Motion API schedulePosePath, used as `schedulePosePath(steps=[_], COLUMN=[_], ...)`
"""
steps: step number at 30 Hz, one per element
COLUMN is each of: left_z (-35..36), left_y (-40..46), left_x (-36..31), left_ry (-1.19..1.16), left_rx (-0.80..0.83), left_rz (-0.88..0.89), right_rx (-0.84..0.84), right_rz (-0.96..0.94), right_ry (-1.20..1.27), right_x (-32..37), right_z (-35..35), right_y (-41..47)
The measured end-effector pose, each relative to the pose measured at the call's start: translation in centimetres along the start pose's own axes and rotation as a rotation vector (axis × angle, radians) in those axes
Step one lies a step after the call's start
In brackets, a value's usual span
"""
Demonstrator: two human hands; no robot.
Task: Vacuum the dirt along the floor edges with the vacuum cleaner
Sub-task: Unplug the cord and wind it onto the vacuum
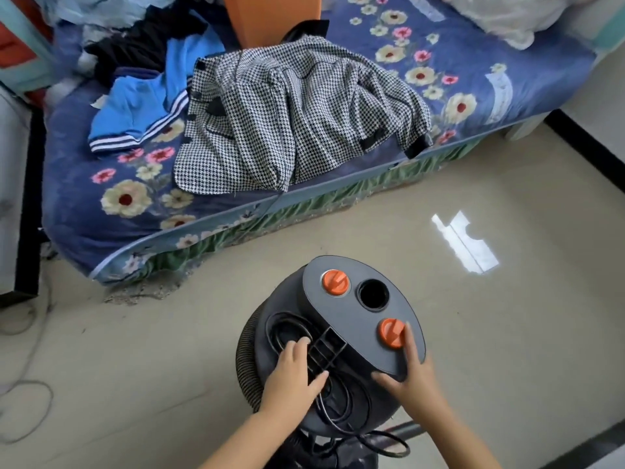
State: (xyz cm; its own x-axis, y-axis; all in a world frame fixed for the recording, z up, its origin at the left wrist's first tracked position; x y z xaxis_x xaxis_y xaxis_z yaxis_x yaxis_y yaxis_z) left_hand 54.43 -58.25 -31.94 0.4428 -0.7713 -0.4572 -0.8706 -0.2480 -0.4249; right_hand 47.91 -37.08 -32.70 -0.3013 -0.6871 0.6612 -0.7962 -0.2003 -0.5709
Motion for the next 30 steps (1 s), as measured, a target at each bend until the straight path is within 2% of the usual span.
schedulePosePath(steps=[2,7,13,20,30], left_z=[0.3,0.6,-1.5,-7.7,-16.5], left_y=[0.1,-0.7,-2.6,-4.8,-8.3], left_x=[0.0,1.5,6.7,17.0,34.6], left_ry=[0.049,-0.025,-0.097,-0.143,-0.21], left_rx=[-0.039,-0.118,-0.197,-0.285,-0.397], left_rz=[-0.029,-0.107,-0.254,-0.426,-0.574], right_rx=[0.002,0.053,0.188,0.317,0.471], right_rz=[-0.004,-0.042,-0.125,-0.25,-0.369], right_ry=[-0.002,-0.046,-0.217,-0.33,-0.475], right_x=[-0.4,0.5,5.1,13.7,25.9], right_z=[-0.3,0.6,5.2,15.8,34.0], right_y=[0.6,1.8,3.6,4.1,3.5])
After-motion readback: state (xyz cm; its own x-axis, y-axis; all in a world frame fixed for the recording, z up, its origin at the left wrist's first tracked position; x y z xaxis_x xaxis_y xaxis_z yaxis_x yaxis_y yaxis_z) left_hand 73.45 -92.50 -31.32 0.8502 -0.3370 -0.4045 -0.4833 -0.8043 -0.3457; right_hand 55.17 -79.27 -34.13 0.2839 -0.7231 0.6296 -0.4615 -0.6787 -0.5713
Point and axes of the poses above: each hand's wrist, its own y-axis towards the middle knuckle, its own z-axis out of the palm, x = y × z, the point moved 10 cm from there along y, towards the middle knuckle, and after that the axes turned 2 degrees about -z, right-handed, at the moved point
